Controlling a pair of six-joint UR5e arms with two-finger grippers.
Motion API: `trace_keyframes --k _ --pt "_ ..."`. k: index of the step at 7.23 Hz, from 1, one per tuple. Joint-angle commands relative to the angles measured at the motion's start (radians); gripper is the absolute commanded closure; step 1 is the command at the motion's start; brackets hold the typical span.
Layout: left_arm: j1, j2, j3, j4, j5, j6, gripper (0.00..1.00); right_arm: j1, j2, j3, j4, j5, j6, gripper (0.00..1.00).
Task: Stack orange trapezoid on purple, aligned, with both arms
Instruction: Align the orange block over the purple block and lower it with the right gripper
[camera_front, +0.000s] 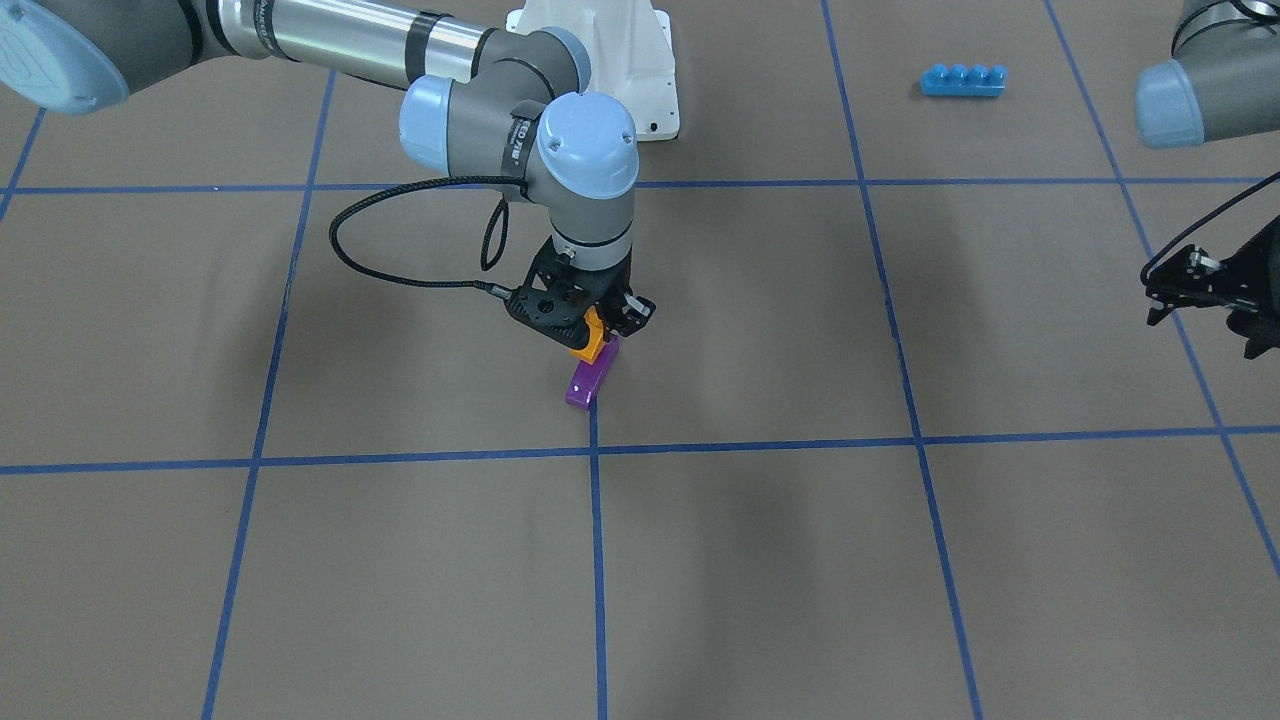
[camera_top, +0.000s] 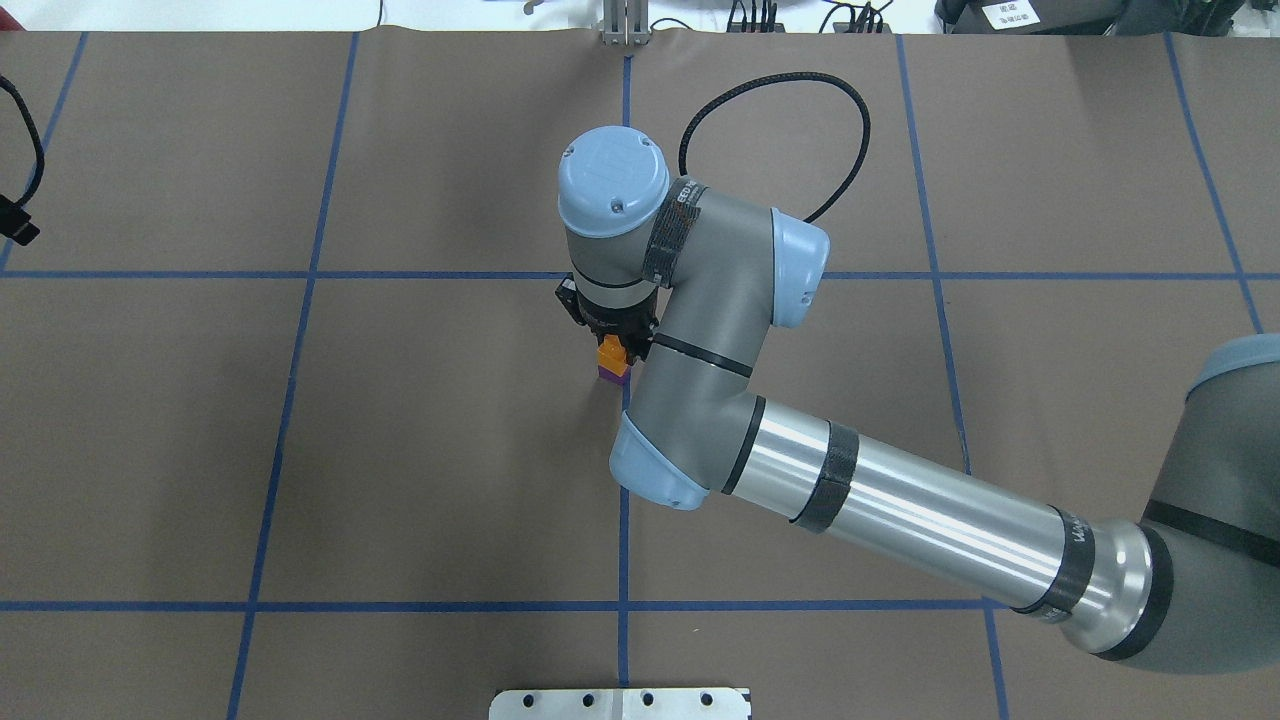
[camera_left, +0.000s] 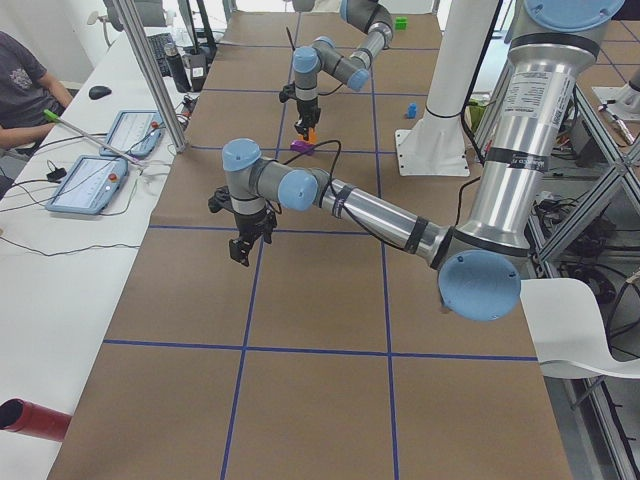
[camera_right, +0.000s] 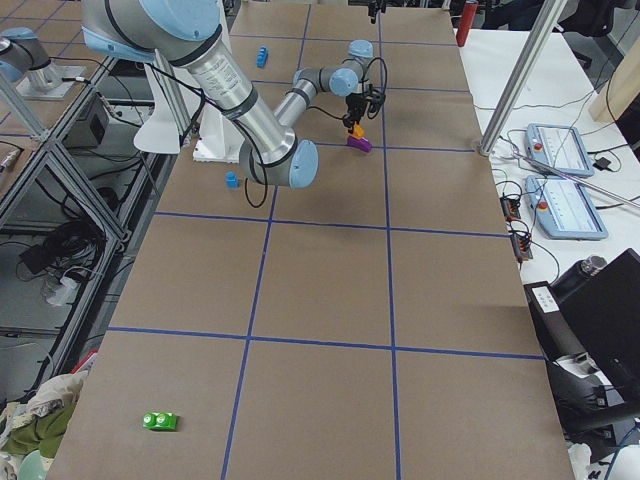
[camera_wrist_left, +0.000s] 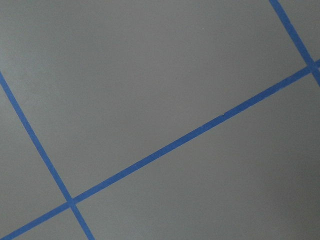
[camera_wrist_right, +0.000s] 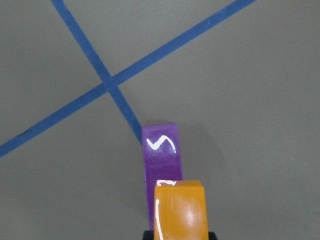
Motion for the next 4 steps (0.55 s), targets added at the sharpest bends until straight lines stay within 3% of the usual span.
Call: trace_keyframes --k 1,4 --pt "0.0 0.0 0.002 0.0 0.0 0.0 0.0 -0.002 0.001 -0.001 -0.001 -0.001 0.001 1.0" --pt "0.0 0.0 0.0 0.0 0.0 0.0 0.0 0.005 0.004 -0.001 0.001 -0.003 0.001 1.0"
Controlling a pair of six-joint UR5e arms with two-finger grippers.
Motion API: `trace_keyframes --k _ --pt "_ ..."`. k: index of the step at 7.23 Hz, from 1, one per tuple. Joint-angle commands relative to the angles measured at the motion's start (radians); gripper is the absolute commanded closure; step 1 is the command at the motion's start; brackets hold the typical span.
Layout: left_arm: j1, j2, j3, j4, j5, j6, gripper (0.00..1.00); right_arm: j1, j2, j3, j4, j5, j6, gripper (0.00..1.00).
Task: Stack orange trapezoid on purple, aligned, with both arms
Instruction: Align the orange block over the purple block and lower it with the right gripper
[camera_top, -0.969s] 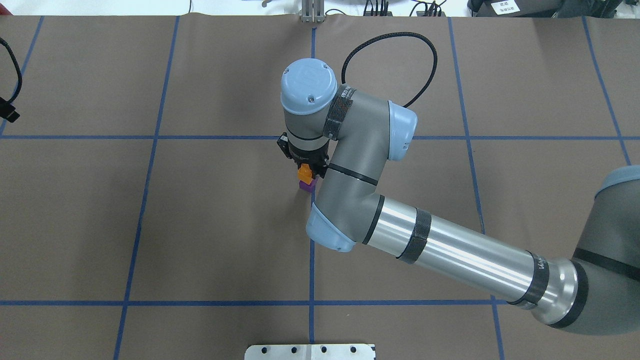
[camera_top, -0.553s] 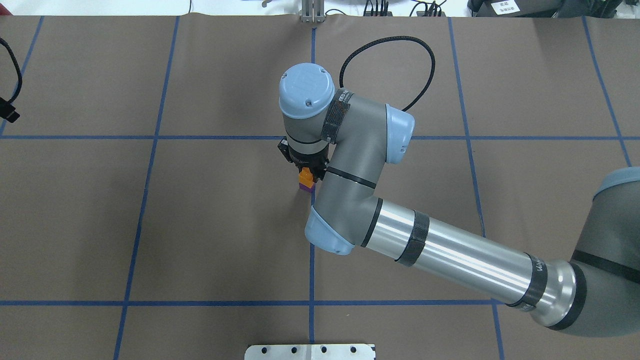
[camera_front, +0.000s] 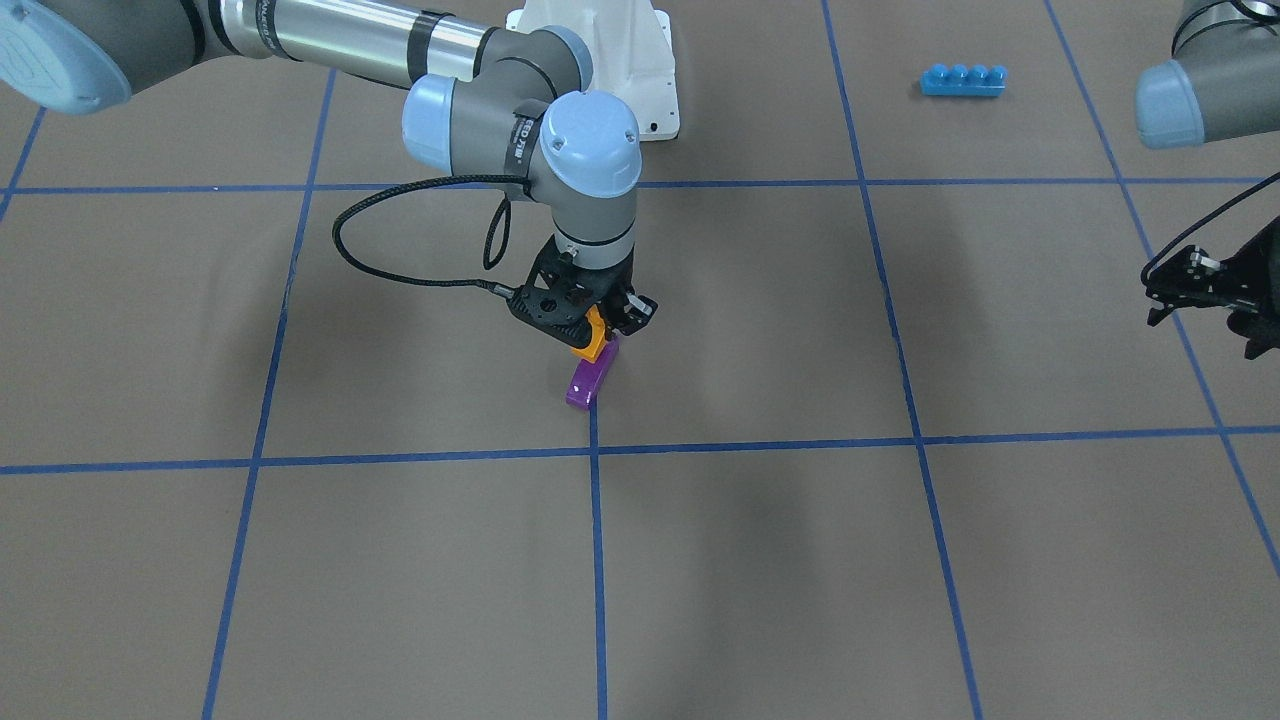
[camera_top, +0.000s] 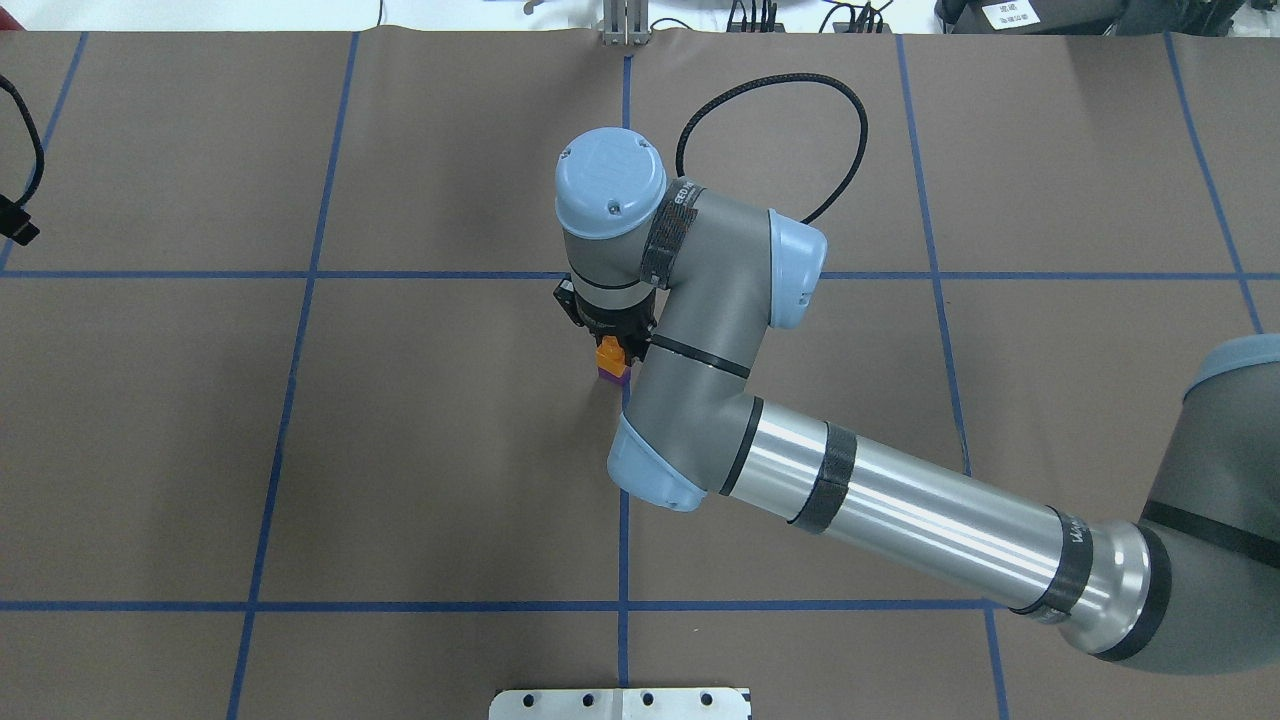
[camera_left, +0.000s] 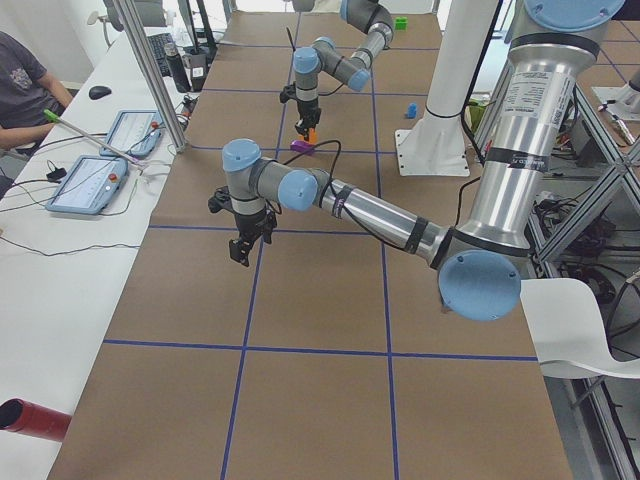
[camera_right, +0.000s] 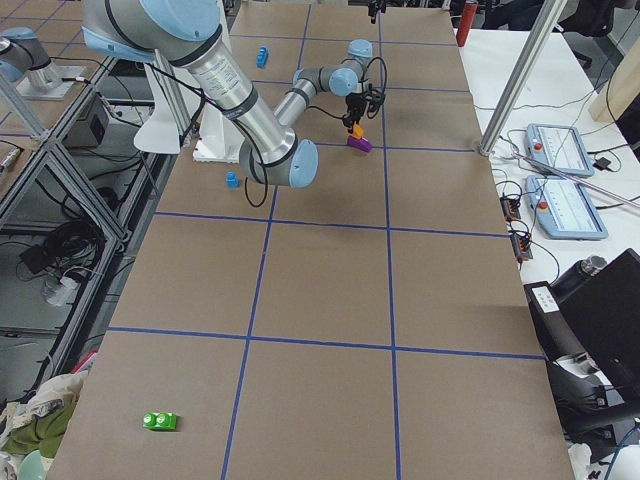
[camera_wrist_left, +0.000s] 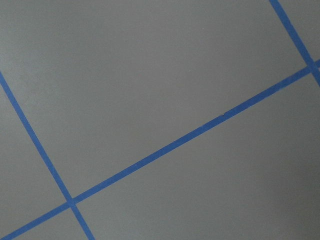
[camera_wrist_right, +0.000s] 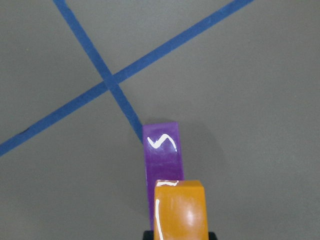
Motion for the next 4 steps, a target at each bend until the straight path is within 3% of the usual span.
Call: trace_keyframes --k 1,4 --pt "0.0 0.0 -0.001 0.0 0.0 0.0 0.0 0.01 0.002 -0.001 0.003 0.0 -0.001 1.0" --pt "0.0 0.0 0.001 0.0 0.0 0.0 0.0 0.005 0.002 -0.018 0.009 0.0 0.0 1.0"
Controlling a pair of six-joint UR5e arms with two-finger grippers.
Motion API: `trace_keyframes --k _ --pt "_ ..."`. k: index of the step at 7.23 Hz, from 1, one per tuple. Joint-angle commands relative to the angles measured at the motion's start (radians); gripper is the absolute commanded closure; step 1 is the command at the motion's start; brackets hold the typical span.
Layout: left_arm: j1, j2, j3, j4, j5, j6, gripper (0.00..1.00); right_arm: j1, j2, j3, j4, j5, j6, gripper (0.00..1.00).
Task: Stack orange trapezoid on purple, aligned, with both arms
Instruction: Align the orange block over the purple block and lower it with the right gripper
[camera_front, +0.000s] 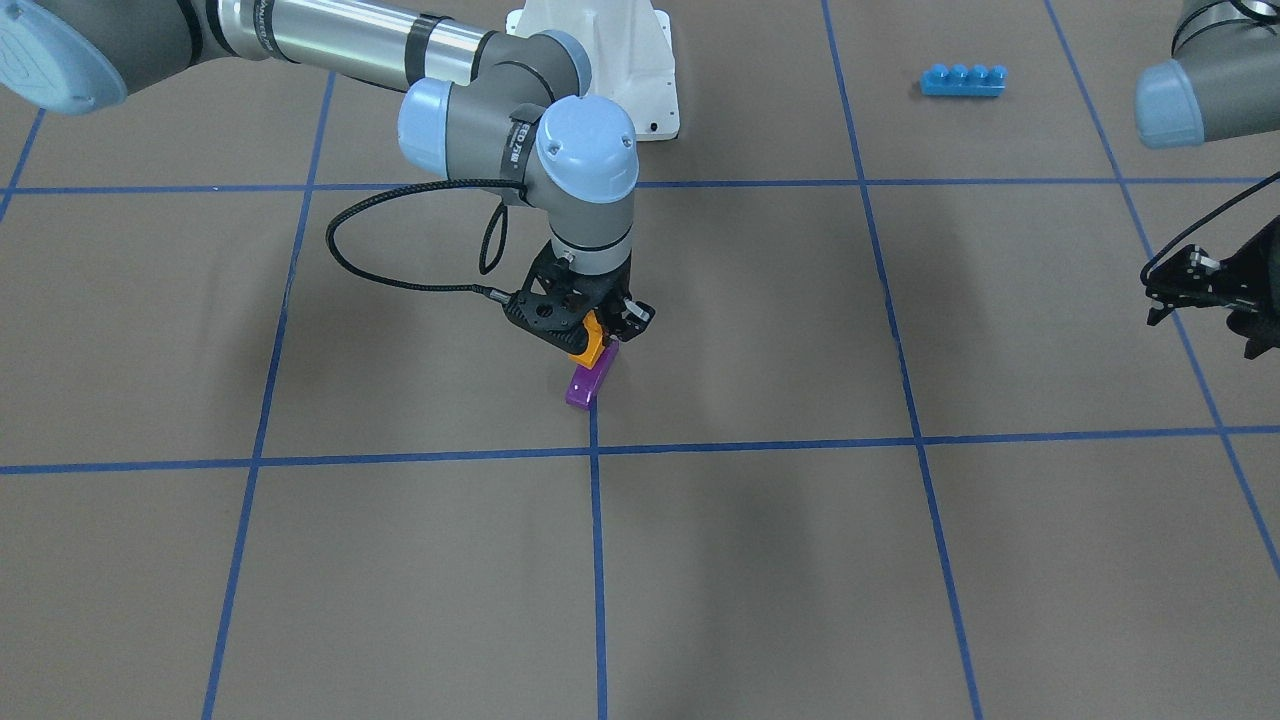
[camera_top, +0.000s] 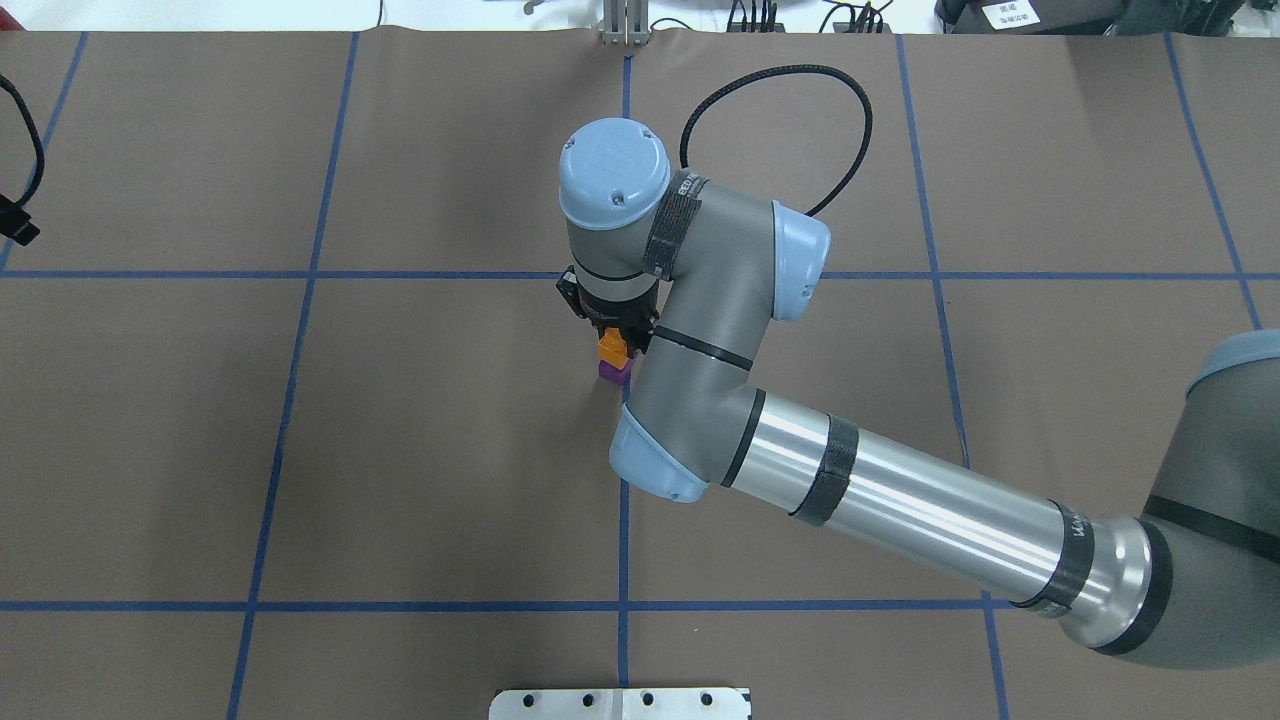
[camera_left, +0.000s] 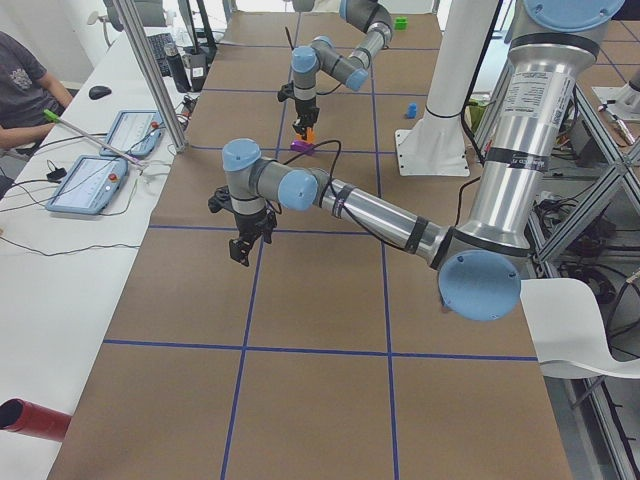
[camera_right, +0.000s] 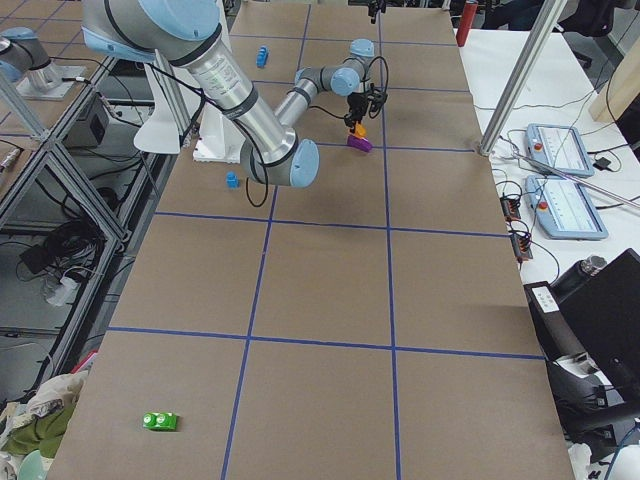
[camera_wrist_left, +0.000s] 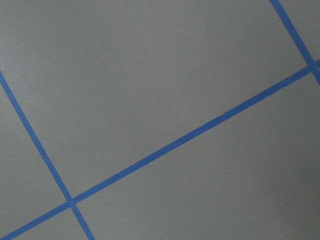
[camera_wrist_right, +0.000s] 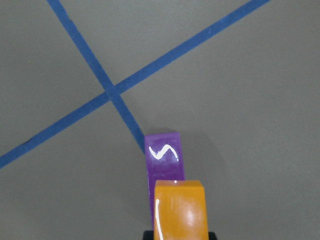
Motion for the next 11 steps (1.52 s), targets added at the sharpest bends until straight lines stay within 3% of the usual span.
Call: trace_keyframes --k 1,11 --pt "-0.001 0.002 0.001 0.0 0.0 0.0 0.0 -0.002 0.002 -0.005 0.003 0.0 0.0 1.0" --pt "0.0 0.014 0.003 -0.009 0.0 -0.005 0.0 -0.022 0.0 -0.028 0.009 -0.032 -0.015 1.0"
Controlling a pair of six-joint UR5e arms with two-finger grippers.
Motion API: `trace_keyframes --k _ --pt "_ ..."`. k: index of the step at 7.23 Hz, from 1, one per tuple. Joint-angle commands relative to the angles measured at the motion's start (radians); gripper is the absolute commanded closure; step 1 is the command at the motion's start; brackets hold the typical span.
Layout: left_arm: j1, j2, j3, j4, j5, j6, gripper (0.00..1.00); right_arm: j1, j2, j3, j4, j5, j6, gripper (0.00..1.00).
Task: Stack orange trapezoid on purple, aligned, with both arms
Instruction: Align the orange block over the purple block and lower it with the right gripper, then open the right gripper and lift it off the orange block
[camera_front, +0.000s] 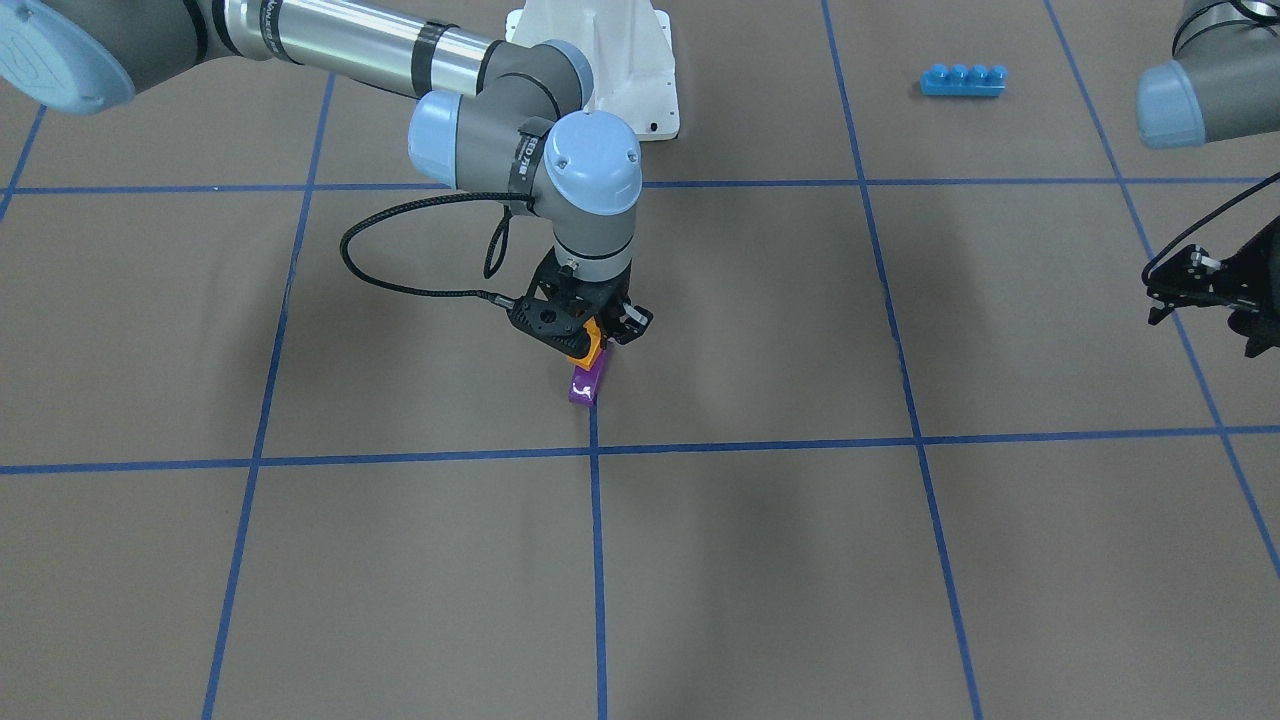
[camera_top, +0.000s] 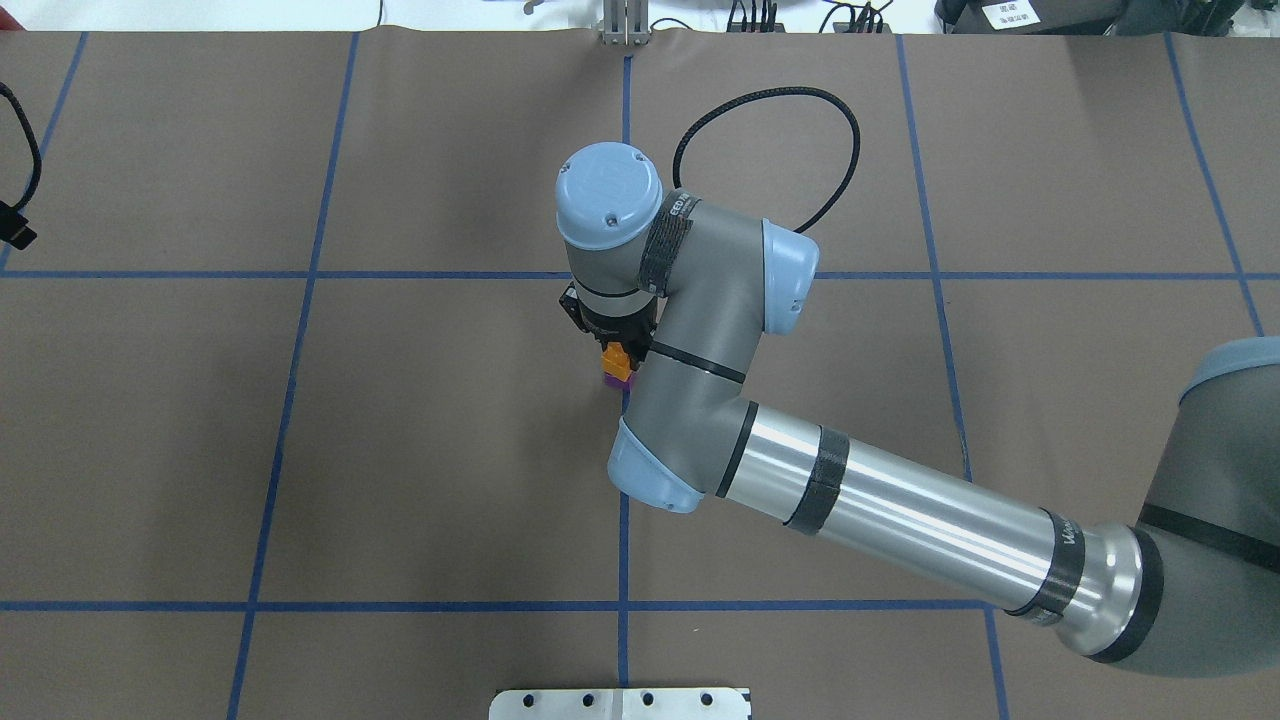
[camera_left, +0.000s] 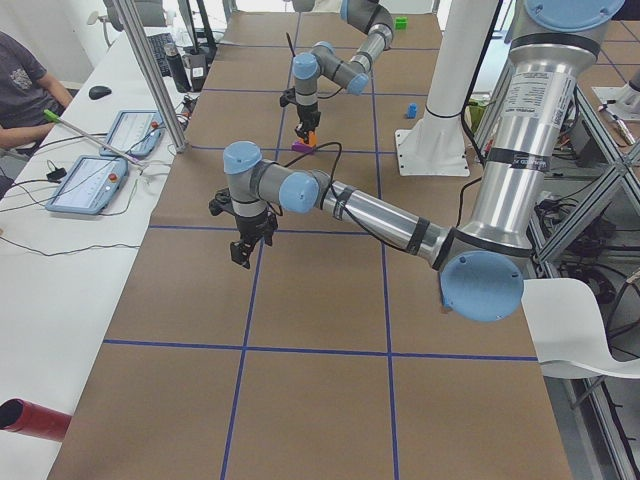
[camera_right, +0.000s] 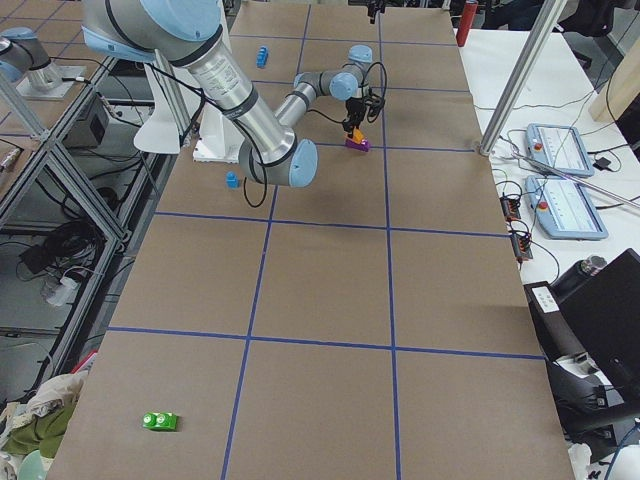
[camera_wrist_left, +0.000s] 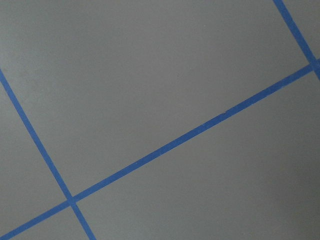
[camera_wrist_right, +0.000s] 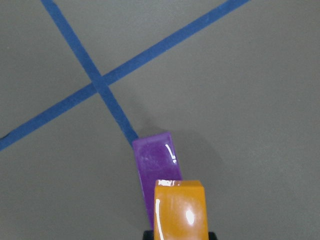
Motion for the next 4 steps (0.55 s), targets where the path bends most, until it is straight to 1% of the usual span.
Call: trace_keyframes --k 1,3,4 --pt "0.0 0.003 -0.001 -0.001 0.0 -0.002 0.0 -0.01 -0.001 -0.001 0.002 -0.038 -0.029 1.0" --pt "0.002 0.003 0.0 -0.001 0.0 -0.002 0.0 -0.01 -0.001 -0.001 0.003 -0.041 -0.041 1.0" --pt "0.002 0.003 -0.001 -0.001 0.0 0.0 0.0 -0.007 -0.001 0.001 0.014 -0.041 -0.041 0.77"
